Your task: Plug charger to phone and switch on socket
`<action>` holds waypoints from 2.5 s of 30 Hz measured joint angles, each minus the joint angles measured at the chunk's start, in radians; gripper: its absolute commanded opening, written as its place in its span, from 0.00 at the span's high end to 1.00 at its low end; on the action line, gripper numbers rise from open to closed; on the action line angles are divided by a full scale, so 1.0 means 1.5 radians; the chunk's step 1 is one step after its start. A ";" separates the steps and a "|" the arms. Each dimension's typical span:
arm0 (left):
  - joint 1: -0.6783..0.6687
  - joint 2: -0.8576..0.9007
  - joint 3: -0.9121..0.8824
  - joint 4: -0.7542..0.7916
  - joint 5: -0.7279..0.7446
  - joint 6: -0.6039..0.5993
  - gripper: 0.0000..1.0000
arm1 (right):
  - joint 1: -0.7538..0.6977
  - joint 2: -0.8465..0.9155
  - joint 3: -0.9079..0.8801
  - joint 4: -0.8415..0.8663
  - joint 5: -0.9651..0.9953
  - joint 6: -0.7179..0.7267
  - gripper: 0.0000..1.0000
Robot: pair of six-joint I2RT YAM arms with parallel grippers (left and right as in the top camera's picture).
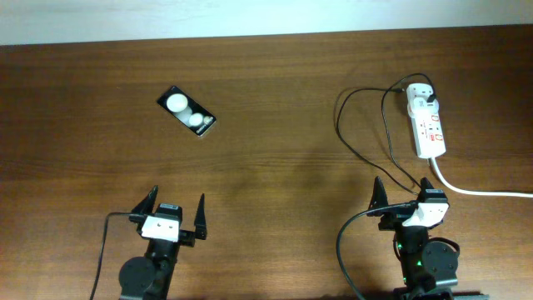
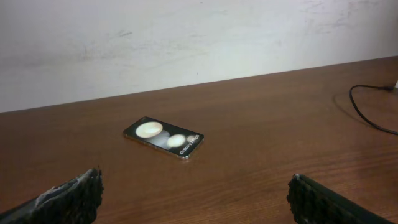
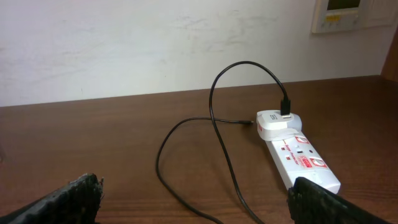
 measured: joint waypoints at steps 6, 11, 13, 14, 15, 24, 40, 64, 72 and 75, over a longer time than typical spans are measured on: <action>0.000 0.000 0.000 0.000 0.000 0.000 0.01 | 0.000 0.000 0.000 0.000 0.000 0.000 0.01; 0.000 0.000 0.000 0.000 0.000 0.000 0.01 | 0.000 0.000 0.000 0.000 0.000 0.000 0.01; 0.000 0.000 0.000 0.000 0.000 0.000 0.01 | 0.000 0.000 0.000 0.000 0.000 0.000 0.01; 0.000 0.000 0.000 0.000 0.000 0.000 0.01 | 0.000 0.000 0.000 0.000 0.000 0.000 0.01; 0.000 0.000 0.000 0.000 0.000 0.000 0.01 | 0.000 0.000 0.000 0.000 0.000 -0.001 0.01; 0.000 0.000 0.000 0.000 0.000 0.000 0.01 | 0.000 0.000 0.000 0.000 0.000 0.000 0.01; 0.000 0.000 0.000 0.000 0.000 0.000 0.01 | 0.000 0.000 0.000 0.000 0.000 0.000 0.01; 0.000 0.199 0.271 -0.144 0.001 -0.049 0.01 | 0.000 0.000 0.000 0.000 -0.002 0.000 0.01; 0.001 0.619 0.654 -0.470 0.013 -0.086 0.01 | 0.000 -0.001 0.000 -0.001 -0.005 0.000 0.01; 0.001 0.682 0.664 -0.537 0.078 -0.088 0.01 | 0.000 -0.001 0.000 -0.001 -0.005 0.000 0.01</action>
